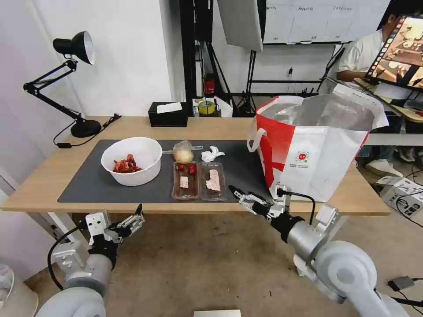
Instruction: Pick up the trash from the table and place it into the takeout bag.
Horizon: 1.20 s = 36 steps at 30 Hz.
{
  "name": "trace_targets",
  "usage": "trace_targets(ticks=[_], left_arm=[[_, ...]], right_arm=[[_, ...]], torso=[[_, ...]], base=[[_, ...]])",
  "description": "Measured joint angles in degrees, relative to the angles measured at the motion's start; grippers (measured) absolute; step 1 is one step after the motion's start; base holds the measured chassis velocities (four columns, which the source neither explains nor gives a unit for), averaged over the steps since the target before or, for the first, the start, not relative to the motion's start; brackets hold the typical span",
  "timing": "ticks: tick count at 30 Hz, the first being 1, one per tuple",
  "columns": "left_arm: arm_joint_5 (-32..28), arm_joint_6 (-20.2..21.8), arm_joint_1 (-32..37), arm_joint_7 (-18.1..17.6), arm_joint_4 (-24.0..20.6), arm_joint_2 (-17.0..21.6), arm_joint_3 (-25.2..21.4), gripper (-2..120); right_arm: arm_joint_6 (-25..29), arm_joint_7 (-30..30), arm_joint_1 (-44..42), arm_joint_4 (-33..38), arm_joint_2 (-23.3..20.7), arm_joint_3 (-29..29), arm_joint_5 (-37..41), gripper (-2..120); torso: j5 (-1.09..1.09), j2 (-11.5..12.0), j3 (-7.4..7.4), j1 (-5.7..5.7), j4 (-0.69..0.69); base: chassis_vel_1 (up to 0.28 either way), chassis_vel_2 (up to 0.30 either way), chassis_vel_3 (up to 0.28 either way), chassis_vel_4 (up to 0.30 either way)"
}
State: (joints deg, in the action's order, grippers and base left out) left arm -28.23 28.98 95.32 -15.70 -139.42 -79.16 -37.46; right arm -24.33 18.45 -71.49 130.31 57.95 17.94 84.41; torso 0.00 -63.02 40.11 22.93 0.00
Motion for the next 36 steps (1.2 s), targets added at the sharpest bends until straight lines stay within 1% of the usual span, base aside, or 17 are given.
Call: trace_targets(ticks=[1, 2, 5, 6, 9, 11, 13, 15, 18, 20, 22, 26, 29, 33, 36], left_arm=[[0.01, 0.0, 0.15, 0.0, 0.0, -0.04, -0.26, 100], [0.01, 0.0, 0.15, 0.0, 0.0, -0.04, -0.26, 100], [0.01, 0.0, 0.49, 0.0, 0.0, -0.05, -0.91, 100], [0.01, 0.0, 0.49, 0.0, 0.0, -0.05, -0.91, 100], [-0.01, -0.01, 0.62, 0.0, 0.0, -0.12, -1.46, 100], [-0.01, -0.01, 0.65, 0.0, 0.0, -0.16, -1.53, 100], [-0.04, -0.06, 0.7, 0.0, 0.12, -0.3, -1.61, 100], [-0.06, -0.11, 0.7, 0.0, 0.2, -0.33, -1.61, 100], [-0.13, -0.82, 0.72, 0.0, 0.58, -0.49, -1.66, 100], [-0.13, -1.08, 0.74, 0.02, 0.69, -0.53, -1.69, 100], [-0.13, -1.32, 0.88, 0.08, 0.82, -0.7, -1.76, 100], [-0.13, -1.35, 1.17, 0.1, 0.85, -0.95, -1.84, 100], [-0.13, -1.35, 1.59, 0.14, 0.85, -1.12, -2.12, 100], [-0.12, -1.35, 1.85, 0.16, 0.85, -1.2, -2.46, 100], [-0.09, -1.35, 2.39, 0.17, 0.8, -1.49, -2.88, 100]], right_arm=[[0.08, 1.76, 1.26, -0.41, 0.22, -0.55, 2.48, 100], [0.08, 1.76, 1.26, -0.41, 0.22, -0.55, 2.48, 100], [0.7, 6.92, 5.13, -1.66, 0.97, -3.0, 8.25, 100], [0.7, 6.92, 5.13, -1.66, 0.97, -3.0, 8.25, 100], [1.44, 11.39, 9.49, -3.15, 1.91, -5.82, 12.47, 100], [1.59, 12.1, 10.37, -3.49, 2.07, -6.42, 12.98, 100], [2.34, 15.14, 13.04, -4.66, 2.62, -8.53, 14.66, 100], [2.53, 16.06, 13.76, -5.02, 2.75, -9.11, 15.01, 100], [3.47, 20.92, 17.02, -6.82, 3.68, -12.33, 16.39, 100], [3.65, 21.89, 17.62, -7.11, 3.96, -12.99, 16.64, 100], [4.3, 24.8, 19.11, -7.9, 4.84, -14.42, 18.13, 100], [4.9, 26.84, 20.0, -8.87, 5.98, -15.11, 19.21, 100], [5.56, 28.57, 20.8, -10.23, 7.8, -15.93, 19.89, 100], [5.7, 29.25, 21.26, -10.87, 8.72, -16.89, 19.98, 100], [5.75, 30.55, 21.97, -12.34, 10.46, -18.18, 20.09, 100]], torso=[[0.0, 0.0, 0.0, 0.0, 0.0], [0.0, 0.0, 0.0, 0.0, 0.0], [-0.01, 0.0, 0.0, 0.0, 0.0], [-0.01, 0.0, 0.0, 0.0, 0.0], [-0.01, 0.0, 0.0, 0.0, 0.01], [-0.01, 0.0, 0.0, 0.0, 0.01], [-0.01, 0.0, 0.0, -0.01, 0.0], [0.0, 0.0, 0.0, 0.0, 0.0], [-0.01, 0.0, 0.0, 0.0, 0.0], [-0.01, 0.0, 0.0, 0.0, 0.0], [-0.01, 0.0, 0.0, 0.0, 0.0], [-0.01, 0.0, 0.0, 0.0, 0.0], [-0.01, 0.0, 0.0, -0.01, 0.0], [-0.01, 0.0, 0.0, -0.01, 0.0], [-0.01, 0.0, 0.0, -0.01, 0.0]], base=[[0.0, 0.0, 0.0, 0.0], [0.0, 0.0, 0.0, 0.0], [0.0, 0.0, 0.0, 0.0], [0.0, 0.0, 0.0, 0.0], [0.0, 0.0, 0.0, 0.0], [0.0, 0.0, 0.0, 0.0], [0.0, 0.0, 0.0, 0.0], [0.0, 0.0, 0.0, 0.0], [0.0, 0.0, 0.0, 0.0], [0.0, 0.0, 0.0, 0.0], [0.0, 0.0, 0.0, 0.0], [0.0, 0.0, 0.0, 0.0], [0.0, 0.0, 0.0, 0.0], [0.0, 0.0, 0.0, 0.0], [0.0, 0.0, 0.0, 0.0]])
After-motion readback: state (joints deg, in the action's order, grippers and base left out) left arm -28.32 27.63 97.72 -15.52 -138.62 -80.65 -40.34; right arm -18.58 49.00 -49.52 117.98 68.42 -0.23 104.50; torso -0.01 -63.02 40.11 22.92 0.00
